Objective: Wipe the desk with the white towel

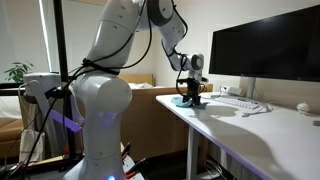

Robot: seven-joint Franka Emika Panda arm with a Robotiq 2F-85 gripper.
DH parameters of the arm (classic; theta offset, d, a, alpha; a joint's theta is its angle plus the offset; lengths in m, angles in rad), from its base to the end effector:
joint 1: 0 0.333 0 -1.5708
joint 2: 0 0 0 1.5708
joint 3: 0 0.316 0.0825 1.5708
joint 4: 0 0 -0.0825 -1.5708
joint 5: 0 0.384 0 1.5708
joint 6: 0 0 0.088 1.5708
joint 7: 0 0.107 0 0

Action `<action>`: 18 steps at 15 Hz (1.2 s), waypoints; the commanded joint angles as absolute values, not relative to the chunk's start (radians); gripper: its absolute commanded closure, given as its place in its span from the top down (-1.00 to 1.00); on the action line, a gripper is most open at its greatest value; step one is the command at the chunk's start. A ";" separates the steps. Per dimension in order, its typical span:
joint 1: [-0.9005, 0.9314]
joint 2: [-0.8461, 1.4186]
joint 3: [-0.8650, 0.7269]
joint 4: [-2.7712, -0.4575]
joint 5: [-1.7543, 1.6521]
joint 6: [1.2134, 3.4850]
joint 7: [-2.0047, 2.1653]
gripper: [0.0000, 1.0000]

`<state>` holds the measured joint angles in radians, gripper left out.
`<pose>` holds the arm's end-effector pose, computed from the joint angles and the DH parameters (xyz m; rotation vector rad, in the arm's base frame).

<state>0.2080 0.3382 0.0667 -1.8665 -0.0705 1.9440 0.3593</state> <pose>0.5778 0.1559 0.3171 3.0017 -0.0769 -0.3538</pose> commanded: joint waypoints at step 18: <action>0.332 0.337 0.061 -1.902 -0.120 2.020 0.779 -0.85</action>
